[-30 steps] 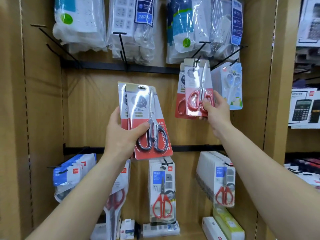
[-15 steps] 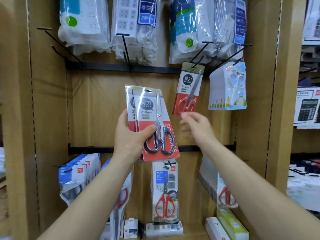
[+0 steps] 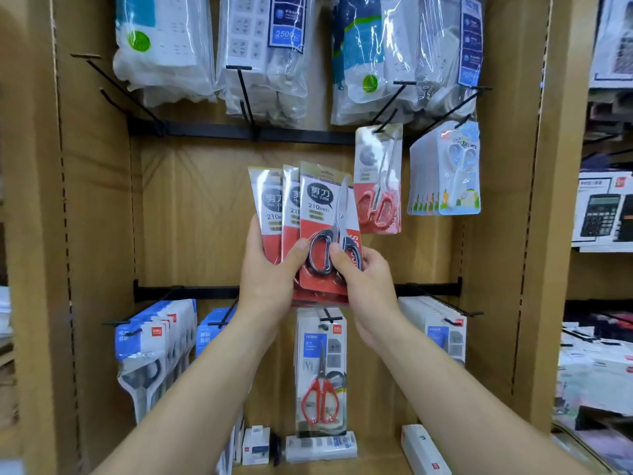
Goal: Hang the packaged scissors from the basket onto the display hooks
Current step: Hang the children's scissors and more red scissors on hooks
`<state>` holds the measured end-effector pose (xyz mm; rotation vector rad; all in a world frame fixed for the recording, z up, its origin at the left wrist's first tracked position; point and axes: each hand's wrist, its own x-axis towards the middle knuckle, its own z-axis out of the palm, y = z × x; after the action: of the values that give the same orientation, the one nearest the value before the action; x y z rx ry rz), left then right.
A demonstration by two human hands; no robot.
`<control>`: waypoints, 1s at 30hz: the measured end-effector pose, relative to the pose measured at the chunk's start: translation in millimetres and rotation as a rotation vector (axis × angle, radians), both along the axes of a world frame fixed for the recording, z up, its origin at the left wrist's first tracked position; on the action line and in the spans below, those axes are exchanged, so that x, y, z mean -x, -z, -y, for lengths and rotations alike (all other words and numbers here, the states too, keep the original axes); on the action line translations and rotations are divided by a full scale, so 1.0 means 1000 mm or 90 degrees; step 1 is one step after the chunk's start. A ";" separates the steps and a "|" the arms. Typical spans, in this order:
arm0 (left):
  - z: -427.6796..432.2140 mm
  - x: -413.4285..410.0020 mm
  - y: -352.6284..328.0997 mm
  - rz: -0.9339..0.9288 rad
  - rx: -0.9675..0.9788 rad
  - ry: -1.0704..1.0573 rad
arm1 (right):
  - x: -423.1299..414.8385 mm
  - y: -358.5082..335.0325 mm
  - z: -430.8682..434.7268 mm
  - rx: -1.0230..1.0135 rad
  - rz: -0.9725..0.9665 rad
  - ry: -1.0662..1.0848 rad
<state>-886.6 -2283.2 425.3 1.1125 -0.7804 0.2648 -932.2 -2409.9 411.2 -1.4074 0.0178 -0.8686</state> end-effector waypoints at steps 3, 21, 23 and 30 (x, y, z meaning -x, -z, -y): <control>-0.001 -0.003 0.002 0.002 0.011 -0.013 | 0.001 0.002 -0.001 0.015 -0.001 0.013; -0.013 -0.013 0.001 -0.026 -0.019 -0.044 | 0.018 -0.069 0.078 0.081 0.082 0.190; -0.014 -0.013 -0.001 -0.017 -0.023 -0.039 | 0.014 -0.084 0.089 0.102 0.080 0.204; -0.015 -0.014 -0.010 -0.007 -0.023 -0.047 | 0.005 -0.080 0.103 0.116 0.097 0.223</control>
<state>-872.3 -2268.3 435.1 1.1773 -0.7377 0.3069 -937.3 -2513.0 491.3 -1.5284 0.0722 -1.2921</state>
